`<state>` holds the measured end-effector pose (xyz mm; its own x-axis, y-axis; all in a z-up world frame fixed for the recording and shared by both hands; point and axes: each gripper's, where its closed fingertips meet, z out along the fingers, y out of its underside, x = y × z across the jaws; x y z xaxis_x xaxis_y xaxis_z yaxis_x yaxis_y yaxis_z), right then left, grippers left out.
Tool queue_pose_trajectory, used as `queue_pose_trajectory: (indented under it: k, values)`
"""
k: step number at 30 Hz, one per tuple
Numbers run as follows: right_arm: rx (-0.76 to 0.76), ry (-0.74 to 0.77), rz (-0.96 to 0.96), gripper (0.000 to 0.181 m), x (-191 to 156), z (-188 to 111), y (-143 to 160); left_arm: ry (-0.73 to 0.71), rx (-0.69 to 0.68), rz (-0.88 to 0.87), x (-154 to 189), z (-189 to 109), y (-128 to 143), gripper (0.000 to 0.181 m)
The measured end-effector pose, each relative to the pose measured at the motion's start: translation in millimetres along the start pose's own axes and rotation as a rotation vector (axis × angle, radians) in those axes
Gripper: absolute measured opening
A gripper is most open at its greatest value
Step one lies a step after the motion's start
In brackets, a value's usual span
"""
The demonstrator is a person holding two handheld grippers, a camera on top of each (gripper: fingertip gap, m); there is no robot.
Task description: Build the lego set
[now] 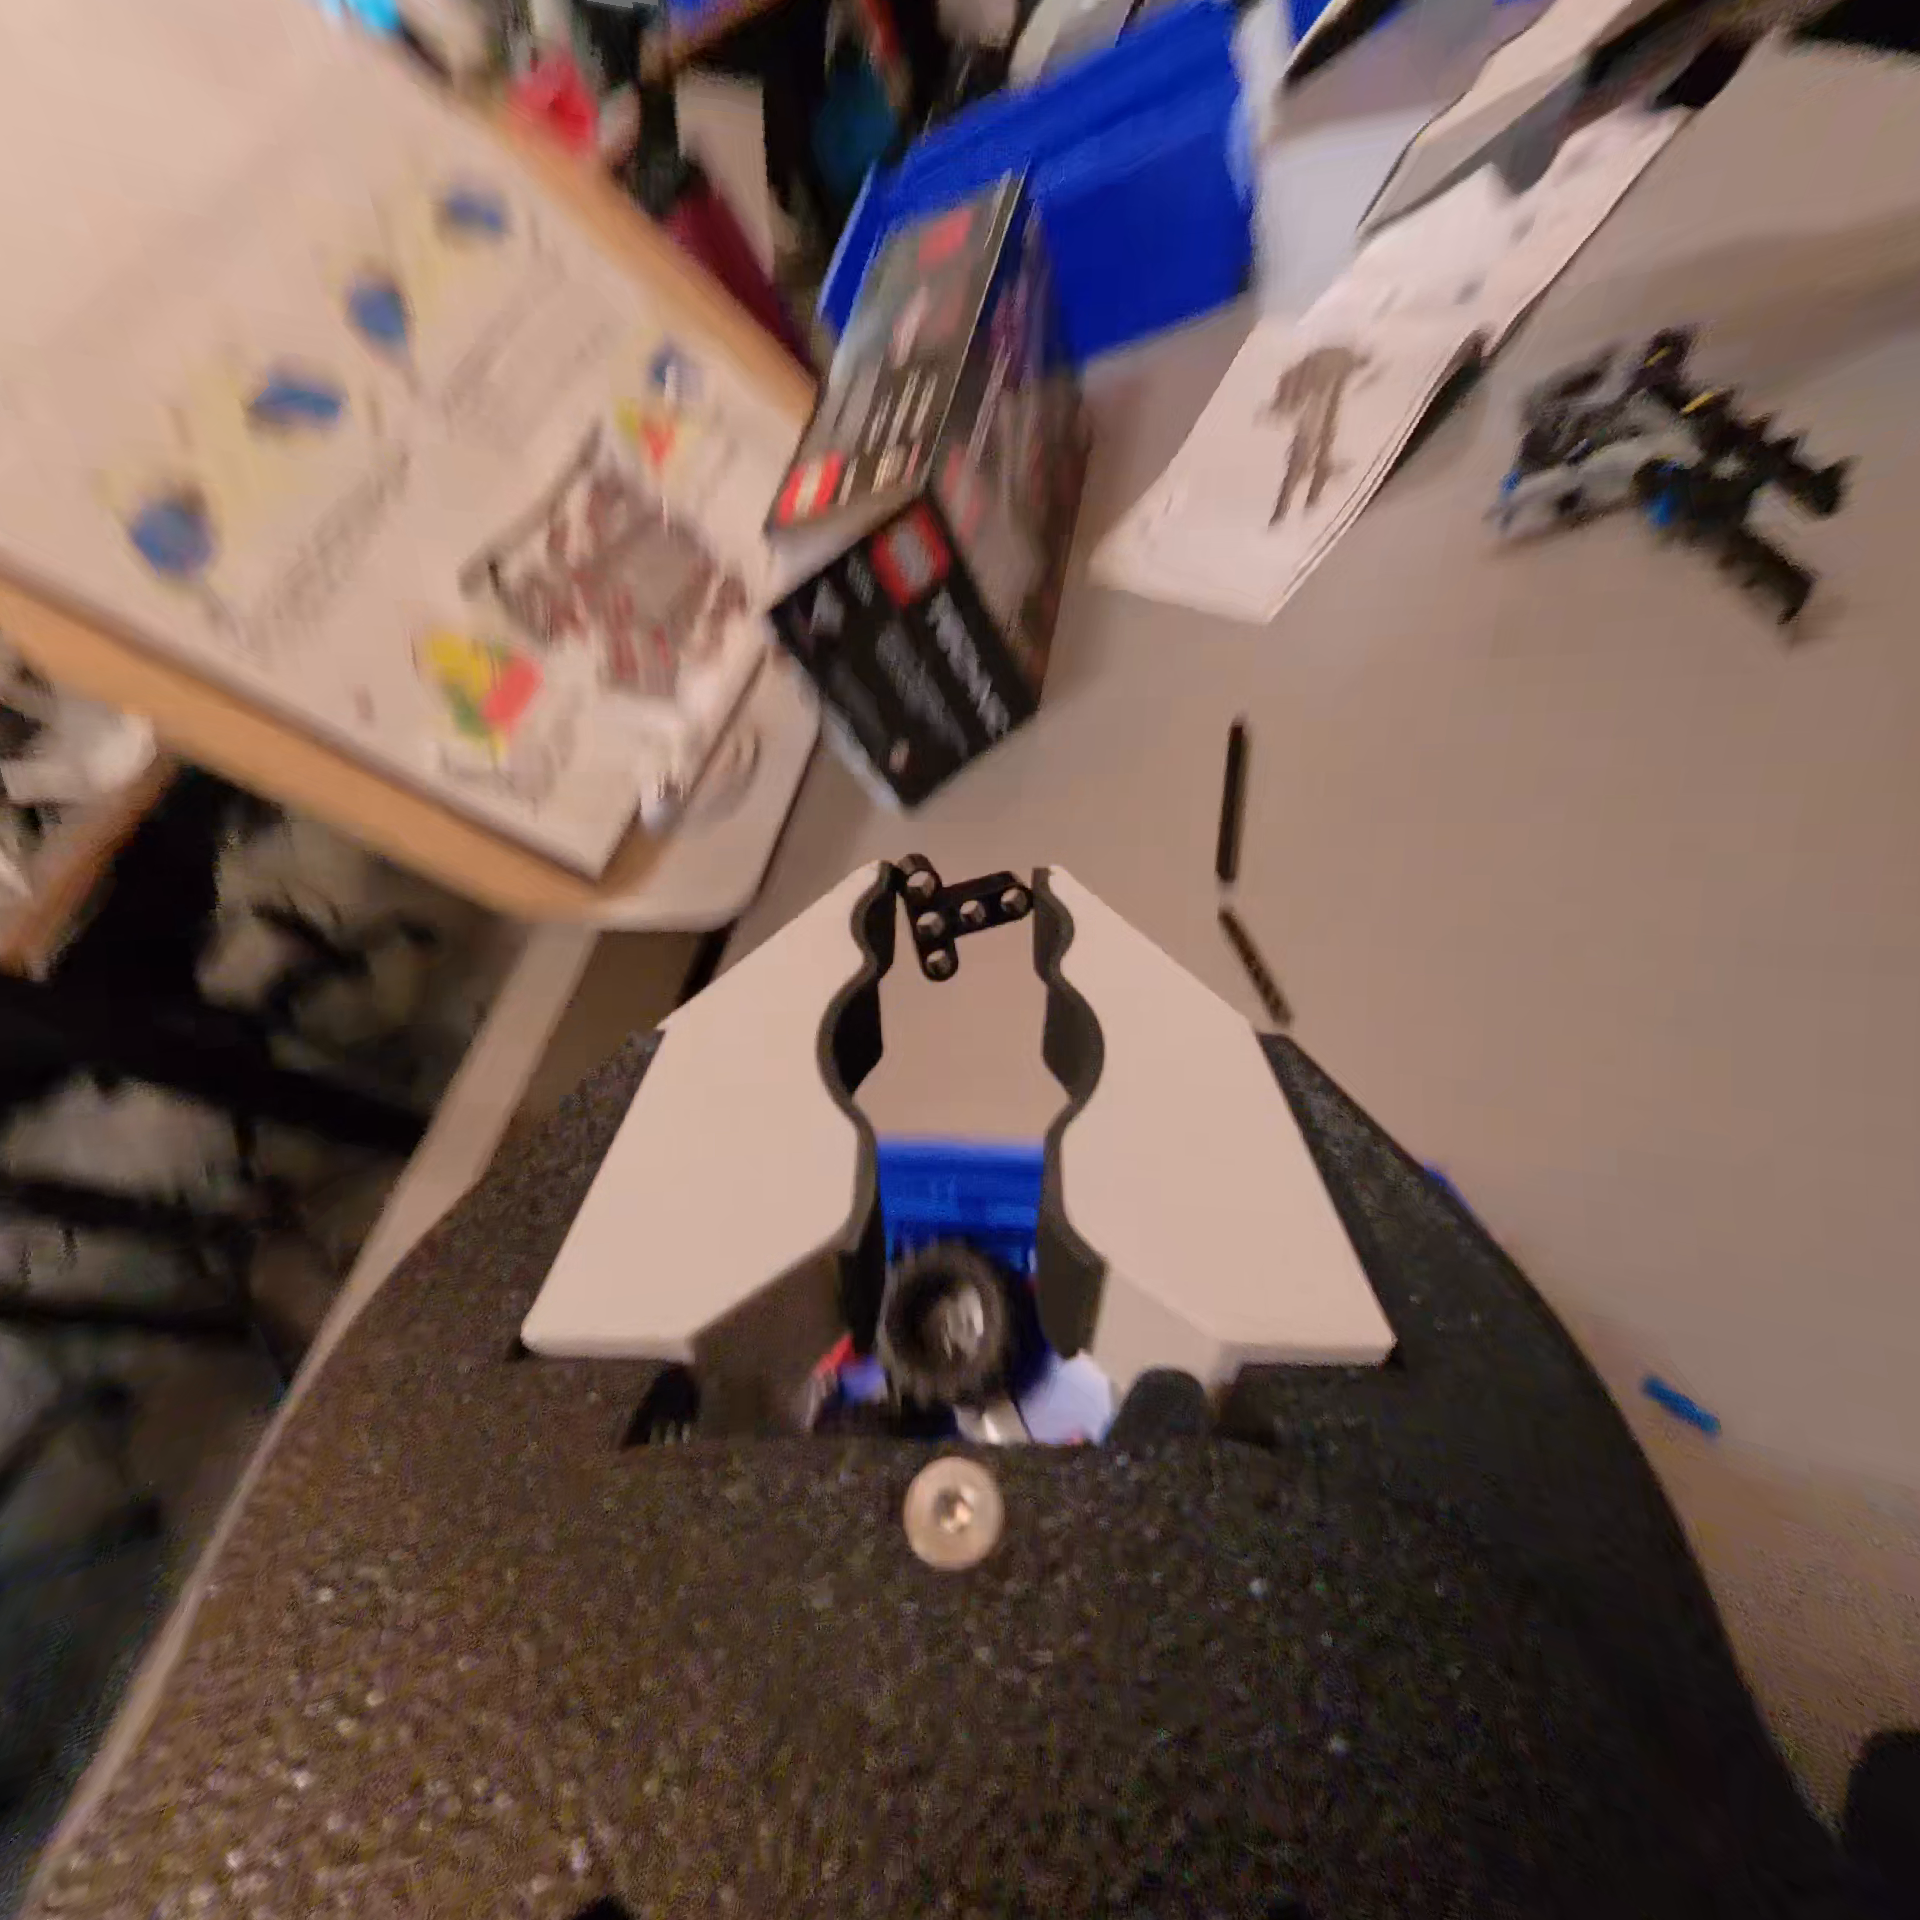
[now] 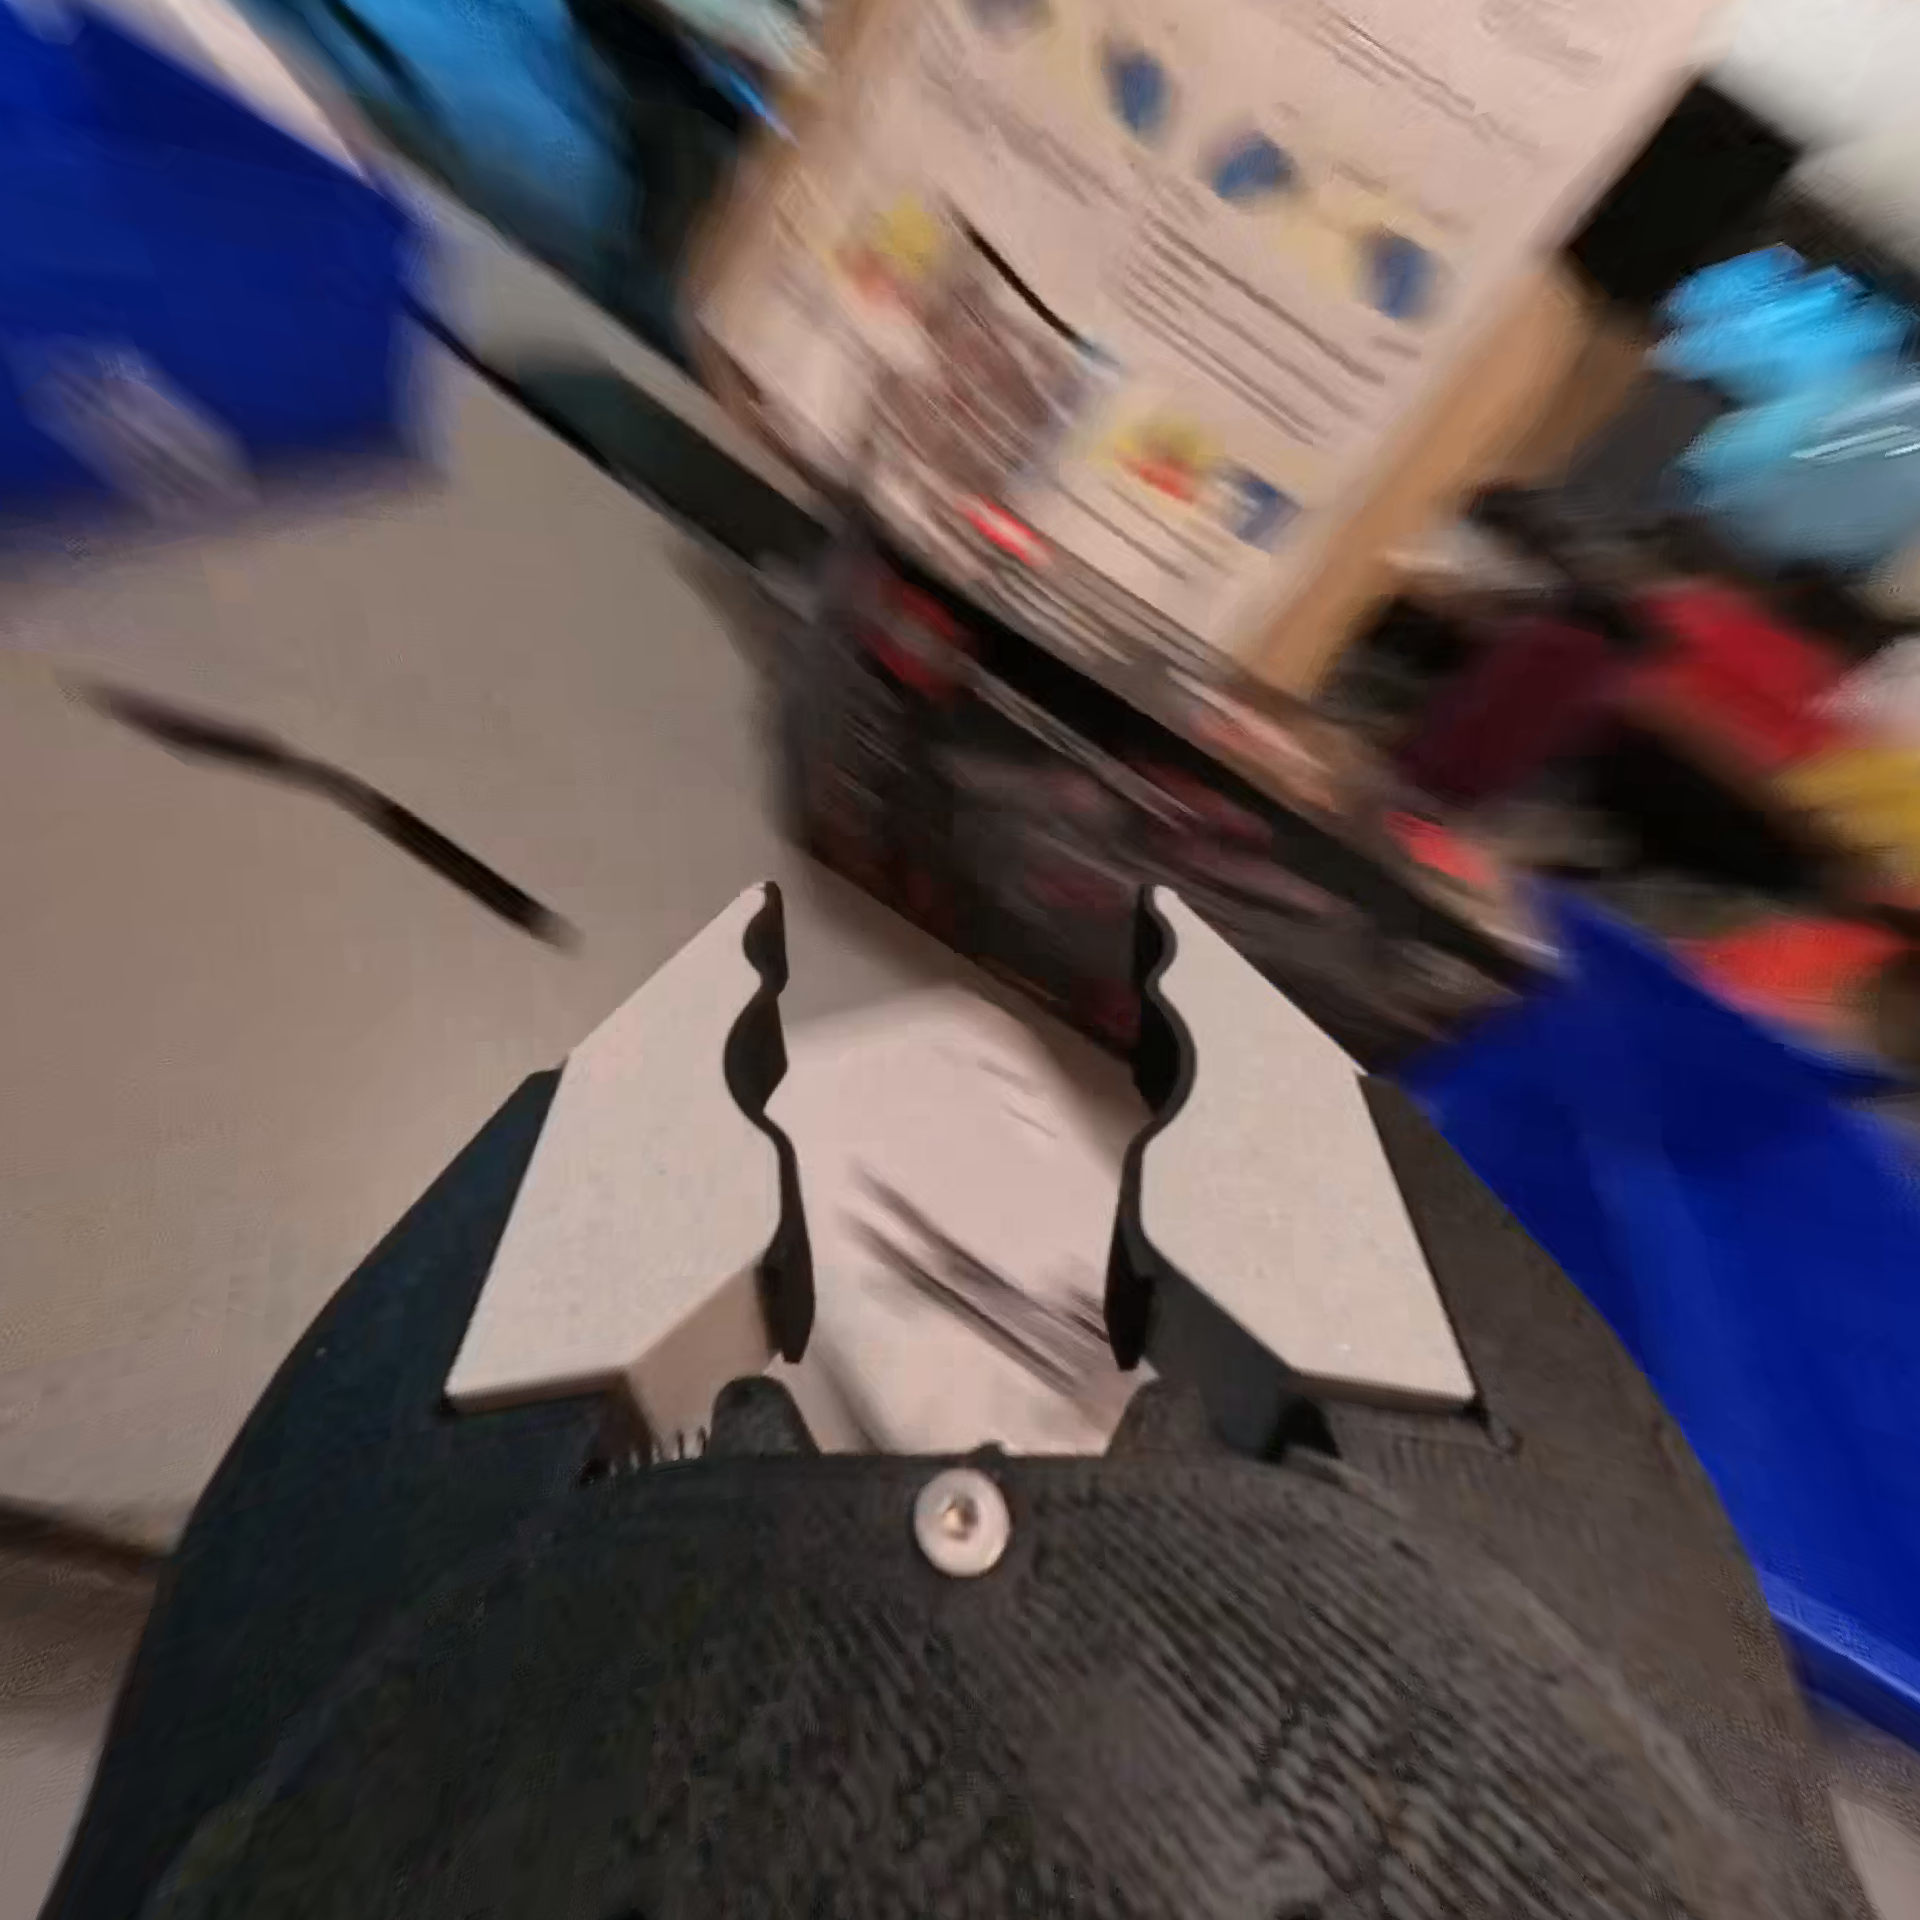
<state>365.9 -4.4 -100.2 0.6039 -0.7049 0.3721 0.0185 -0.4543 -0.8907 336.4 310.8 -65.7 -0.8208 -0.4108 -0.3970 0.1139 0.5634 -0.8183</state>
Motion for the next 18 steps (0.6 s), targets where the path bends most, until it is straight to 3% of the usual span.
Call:
queue_pose_trajectory:
  k: [2, 4, 7, 10, 15, 18]
  values:
    - [0.132, -0.285, 0.348, 0.065, -53, 13, -62, 0.057, 0.101, 0.101, 19, 8, -29, 0.024]
    - [0.223, -0.577, 0.580, 0.067, -105, 19, -111, 0.101, 0.157, 0.208, 39, 19, -51, 0.024]
    - [0.183, -0.907, 0.684, 0.067, -171, 22, -139, 0.123, 0.173, 0.348, 62, 37, -68, 0.023]
    - [0.178, -0.979, 0.810, 0.057, -187, 29, -148, 0.166, 0.143, 0.435, 83, 47, -70, 0.023]
    - [0.119, -0.914, 0.845, 0.042, -190, 41, -130, 0.187, 0.101, 0.504, 98, 60, -70, 0.023]
    - [0.130, -0.907, 0.822, 0.009, -189, 39, -126, 0.168, 0.073, 0.519, 98, 65, -69, 0.024]
